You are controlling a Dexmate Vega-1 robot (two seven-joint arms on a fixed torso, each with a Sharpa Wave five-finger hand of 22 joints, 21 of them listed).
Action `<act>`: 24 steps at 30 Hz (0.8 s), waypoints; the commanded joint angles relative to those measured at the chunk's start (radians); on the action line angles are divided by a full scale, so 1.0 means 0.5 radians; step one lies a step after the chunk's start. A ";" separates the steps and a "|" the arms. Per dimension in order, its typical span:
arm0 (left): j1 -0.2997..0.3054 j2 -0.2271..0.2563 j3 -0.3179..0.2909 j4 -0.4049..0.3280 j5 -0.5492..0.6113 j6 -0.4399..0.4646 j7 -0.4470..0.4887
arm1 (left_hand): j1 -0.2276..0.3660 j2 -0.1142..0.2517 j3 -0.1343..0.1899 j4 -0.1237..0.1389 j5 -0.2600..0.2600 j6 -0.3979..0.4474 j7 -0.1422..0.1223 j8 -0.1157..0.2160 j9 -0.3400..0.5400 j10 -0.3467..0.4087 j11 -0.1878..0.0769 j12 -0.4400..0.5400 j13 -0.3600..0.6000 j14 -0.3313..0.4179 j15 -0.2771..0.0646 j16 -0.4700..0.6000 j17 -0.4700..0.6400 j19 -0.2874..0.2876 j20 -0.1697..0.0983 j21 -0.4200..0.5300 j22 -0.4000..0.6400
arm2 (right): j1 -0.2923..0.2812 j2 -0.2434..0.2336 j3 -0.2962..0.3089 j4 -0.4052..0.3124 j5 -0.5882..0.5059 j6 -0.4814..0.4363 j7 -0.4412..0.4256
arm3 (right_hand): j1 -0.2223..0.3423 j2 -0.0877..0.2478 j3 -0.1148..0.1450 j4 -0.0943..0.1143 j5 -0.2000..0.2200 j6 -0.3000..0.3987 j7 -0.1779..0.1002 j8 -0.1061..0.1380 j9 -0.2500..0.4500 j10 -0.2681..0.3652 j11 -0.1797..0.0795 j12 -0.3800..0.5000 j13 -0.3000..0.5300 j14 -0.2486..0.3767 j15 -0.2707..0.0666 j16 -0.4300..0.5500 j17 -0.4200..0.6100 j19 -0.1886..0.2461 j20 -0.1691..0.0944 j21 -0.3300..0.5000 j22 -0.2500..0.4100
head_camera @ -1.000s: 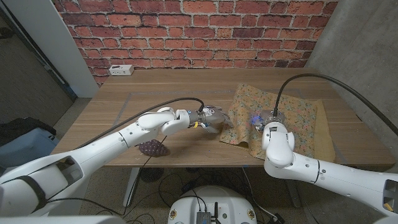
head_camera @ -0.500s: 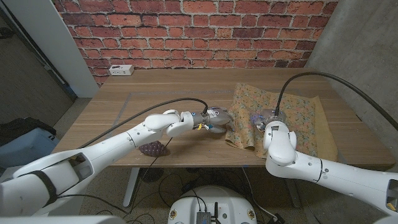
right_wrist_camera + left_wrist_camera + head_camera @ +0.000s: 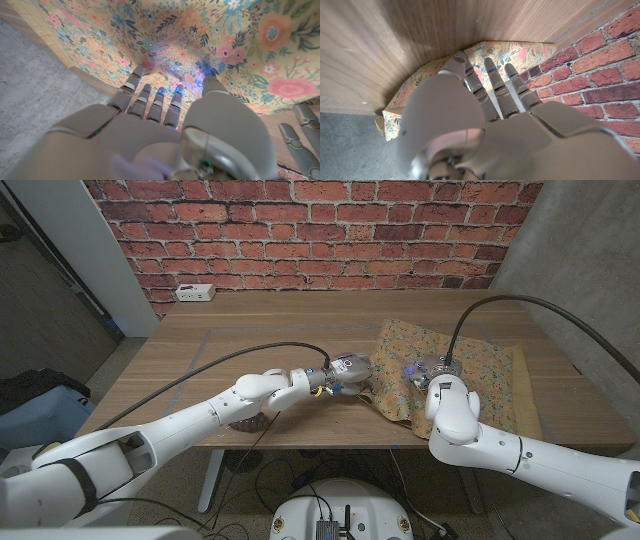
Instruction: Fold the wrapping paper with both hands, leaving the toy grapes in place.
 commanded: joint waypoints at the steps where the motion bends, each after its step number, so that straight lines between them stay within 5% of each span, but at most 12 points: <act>1: 0.084 0.069 -0.091 -0.105 0.035 0.206 0.385 | 0.061 0.030 -0.002 0.011 0.001 0.158 0.194 0.048 0.112 0.013 0.047 0.200 0.473 0.080 -0.348 0.078 0.091 0.046 0.022 0.014 0.017 | -0.059 0.014 0.084 -0.031 0.105 0.000 -0.135 | -0.010 0.001 -0.003 0.004 0.001 -0.015 0.005 -0.004 0.005 -0.002 -0.005 0.007 0.004 -0.003 -0.099 -0.003 0.003 0.018 0.010 0.007 0.006; 11: 0.188 0.226 -0.245 -0.373 0.043 0.404 0.377 | 0.112 0.024 -0.012 0.006 -0.002 0.147 0.216 0.114 0.219 -0.006 0.064 0.304 0.666 0.149 -0.349 0.188 0.239 0.125 0.005 0.067 0.027 | -0.204 0.133 0.206 0.051 -0.308 0.000 0.134 | -0.024 0.111 0.037 0.035 0.008 -0.013 0.000 0.000 0.005 -0.002 -0.004 0.008 0.005 -0.009 -0.099 0.005 0.016 0.007 0.010 0.003 0.007; 24: 0.332 0.424 -0.413 -0.705 0.284 0.631 0.393 | 0.147 0.020 -0.015 0.007 -0.010 0.127 0.215 0.160 0.303 -0.026 0.066 0.365 0.795 0.141 -0.350 0.238 0.345 0.143 -0.045 0.105 0.035 | -0.276 0.312 0.246 0.258 -0.932 0.000 0.541 | 0.061 0.130 0.105 -0.022 0.007 0.006 -0.002 0.007 0.004 0.020 -0.005 0.015 0.004 0.005 -0.102 0.003 0.002 0.024 0.022 0.010 0.007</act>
